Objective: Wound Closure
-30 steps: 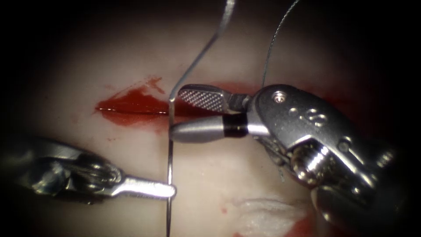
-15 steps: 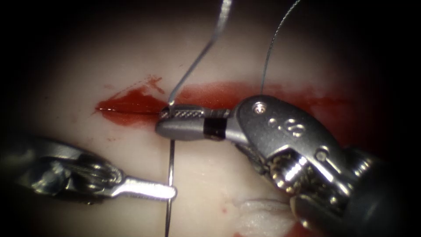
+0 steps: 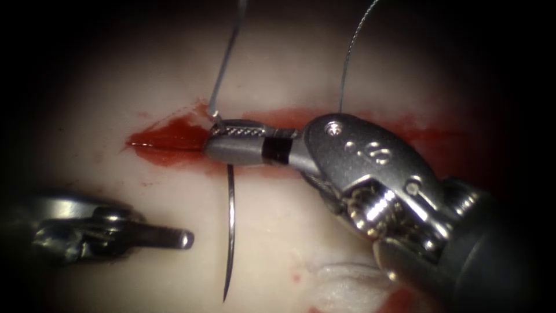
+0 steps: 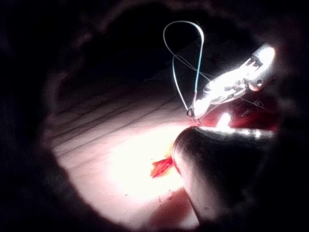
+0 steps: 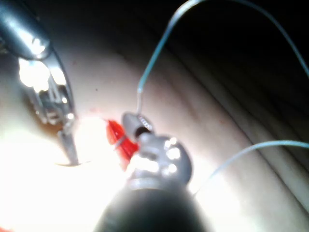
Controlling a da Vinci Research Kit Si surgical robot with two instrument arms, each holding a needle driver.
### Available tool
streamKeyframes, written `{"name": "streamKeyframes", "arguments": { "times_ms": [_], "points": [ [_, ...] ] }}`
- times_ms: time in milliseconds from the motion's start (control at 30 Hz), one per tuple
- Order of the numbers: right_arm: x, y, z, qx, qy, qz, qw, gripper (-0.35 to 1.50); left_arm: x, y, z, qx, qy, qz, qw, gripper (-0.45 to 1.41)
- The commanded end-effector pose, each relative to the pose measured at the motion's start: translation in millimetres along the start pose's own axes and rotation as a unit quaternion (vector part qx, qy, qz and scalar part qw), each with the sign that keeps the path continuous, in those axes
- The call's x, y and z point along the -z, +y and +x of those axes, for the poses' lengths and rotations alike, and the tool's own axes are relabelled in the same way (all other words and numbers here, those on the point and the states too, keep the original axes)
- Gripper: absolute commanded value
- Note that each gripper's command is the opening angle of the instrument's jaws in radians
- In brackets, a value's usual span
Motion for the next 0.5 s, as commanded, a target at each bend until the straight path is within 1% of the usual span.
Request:
{"name": "streamKeyframes", "arguments": {
  "times_ms": [33, 67, 100, 133, 167, 200, 233, 267, 300, 333, 367, 400, 433, 467, 500],
  "points": [
    [-0.7, 1.2, 0.3, 0.003, 0.008, -0.001, 1.0, -0.35, -0.5, -0.6, -1.1, 0.0, -0.002, 0.002, 1.0, 1.21],
    [-0.6, 1.9, 0.2, 0.001, 0.031, -0.003, 1.0, -0.35, 0.2, -0.5, -1.5, -0.005, -0.001, 0.003, 1.0, 1.18],
    [-0.6, 2.9, -0.1, -0.002, 0.073, 0.003, 0.997, -0.35, 1.1, -0.3, -2.1, -0.004, 0.01, 0.007, 1.0, 1.04],
    [-0.6, 4.1, -0.4, -0.002, 0.13, 0.025, 0.991, -0.35, 1.8, 0.1, -2.7, -0.03, 0.029, 0.015, 0.999, 0.86],
    [-0.7, 4.6, -0.4, -0.002, 0.149, 0.027, 0.988, -0.35, 2.0, 0.3, -3.0, -0.033, 0.034, 0.018, 0.999, 0.78],
    [-0.8, 5.2, -0.4, -0.003, 0.164, 0.026, 0.986, -0.35, 2.2, 0.6, -3.3, -0.061, 0.038, 0.015, 0.997, 0.74],
    [-1.0, 6.2, -0.4, 0.0, 0.185, 0.039, 0.982, -0.35, 2.2, 1.1, -3.5, -0.131, 0.045, 0.011, 0.99, 0.78],
    [-1.1, 6.7, -0.4, 0.008, 0.187, 0.037, 0.982, -0.35, 2.1, 1.4, -3.6, -0.153, 0.047, 0.01, 0.987, 0.79],
    [-1.3, 7.3, -0.4, 0.035, 0.187, 0.031, 0.981, -0.35, 2.1, 1.8, -3.7, -0.19, 0.048, 0.011, 0.98, 0.78],
    [-1.6, 7.7, -0.3, 0.058, 0.188, 0.026, 0.98, -0.35, 2.1, 2.0, -3.6, -0.203, 0.049, 0.01, 0.978, 0.76],
    [-1.9, 8.2, -0.2, 0.083, 0.191, 0.028, 0.978, -0.35, 2.0, 2.3, -3.6, -0.22, 0.04, 0.005, 0.975, 0.76],
    [-2.3, 8.7, -0.2, 0.118, 0.198, 0.041, 0.972, -0.35, 2.0, 2.5, -3.7, -0.263, 0.02, -0.009, 0.965, 0.78],
    [-2.3, 8.7, -0.2, 0.118, 0.198, 0.041, 0.972, -0.35, 2.0, 2.5, -3.7, -0.263, 0.02, -0.009, 0.965, 0.78],
    [-2.9, 9.6, -0.1, 0.164, 0.206, 0.077, 0.962, -0.35, 1.9, 2.9, -3.8, -0.299, -0.016, -0.033, 0.954, 0.79],
    [-3.5, 10.4, 0.0, 0.217, 0.213, 0.102, 0.947, -0.35, 1.9, 3.1, -4.0, -0.349, -0.044, -0.035, 0.935, 0.76]
  ]
}}
